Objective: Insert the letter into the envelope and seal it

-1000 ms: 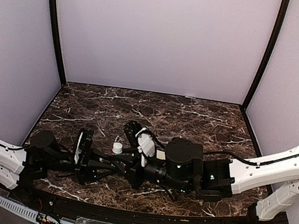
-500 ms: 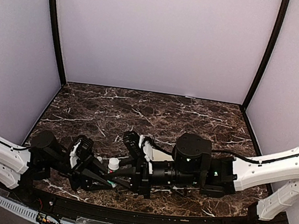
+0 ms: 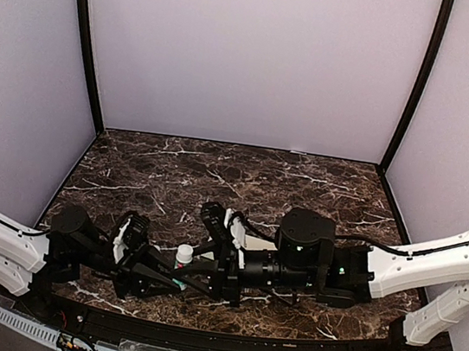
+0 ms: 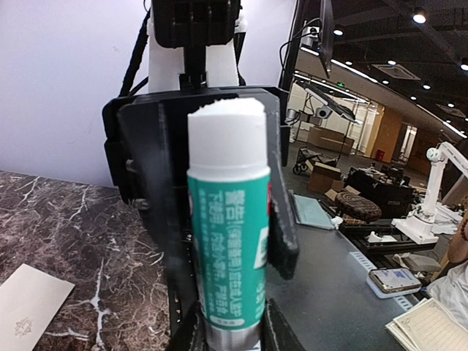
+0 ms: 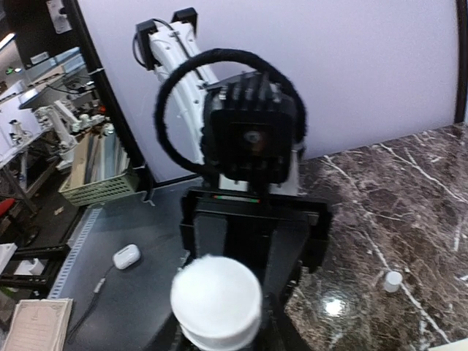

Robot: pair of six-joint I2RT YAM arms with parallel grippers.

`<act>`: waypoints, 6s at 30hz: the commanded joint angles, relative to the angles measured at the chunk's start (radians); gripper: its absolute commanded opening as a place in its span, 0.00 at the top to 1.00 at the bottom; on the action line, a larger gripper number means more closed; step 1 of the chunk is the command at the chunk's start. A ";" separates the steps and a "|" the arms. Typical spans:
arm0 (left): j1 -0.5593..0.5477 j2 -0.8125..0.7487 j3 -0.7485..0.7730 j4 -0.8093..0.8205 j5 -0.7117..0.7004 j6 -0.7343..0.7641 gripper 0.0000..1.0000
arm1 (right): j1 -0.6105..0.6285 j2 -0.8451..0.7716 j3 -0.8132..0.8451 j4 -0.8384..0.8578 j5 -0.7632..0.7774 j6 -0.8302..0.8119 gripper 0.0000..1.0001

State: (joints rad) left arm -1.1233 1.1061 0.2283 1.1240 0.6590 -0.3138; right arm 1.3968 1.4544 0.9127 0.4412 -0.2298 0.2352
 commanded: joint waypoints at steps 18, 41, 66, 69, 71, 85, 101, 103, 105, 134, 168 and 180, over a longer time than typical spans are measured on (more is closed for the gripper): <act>-0.015 0.031 0.054 -0.122 -0.597 0.135 0.95 | -0.003 0.104 0.112 -0.063 0.580 0.178 0.57; -0.015 -0.057 0.023 -0.013 0.052 0.062 0.94 | -0.047 0.004 -0.041 0.101 0.054 0.067 1.00; -0.015 0.080 0.031 0.128 -0.241 0.000 0.96 | -0.036 0.037 -0.057 0.187 0.212 0.111 0.62; -0.015 0.094 0.031 0.148 -0.268 -0.007 0.96 | -0.023 0.043 -0.054 0.197 0.265 0.108 0.59; -0.015 0.100 0.028 0.163 -0.284 -0.013 0.96 | -0.014 0.046 -0.054 0.203 0.303 0.105 0.60; -0.015 0.058 0.004 0.167 -0.369 -0.026 0.96 | 0.042 0.095 -0.019 0.220 0.457 0.079 0.66; -0.015 -0.024 0.066 -0.117 -0.327 0.052 0.38 | 0.023 0.023 0.062 -0.051 0.405 -0.062 1.00; -0.015 -0.053 0.075 -0.176 -0.316 0.069 0.32 | 0.019 0.011 0.078 -0.115 0.385 -0.081 1.00; -0.015 -0.088 0.074 -0.216 -0.318 0.077 0.30 | 0.018 0.000 0.085 -0.171 0.361 -0.088 1.00; -0.015 -0.116 0.071 -0.177 -0.292 0.010 0.56 | 0.028 0.032 0.113 -0.248 0.169 -0.103 1.00; -0.016 -0.133 -0.005 0.056 -0.445 -0.220 1.00 | 0.031 -0.046 -0.151 0.223 0.339 -0.033 0.38; -0.016 -0.158 -0.024 0.069 -0.462 -0.235 1.00 | 0.033 0.066 -0.086 0.340 0.296 -0.031 0.45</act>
State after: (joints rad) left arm -1.1381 0.9661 0.2192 1.1381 0.2104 -0.5396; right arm 1.4220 1.5013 0.7891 0.6613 0.0895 0.2005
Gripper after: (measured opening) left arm 0.201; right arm 0.556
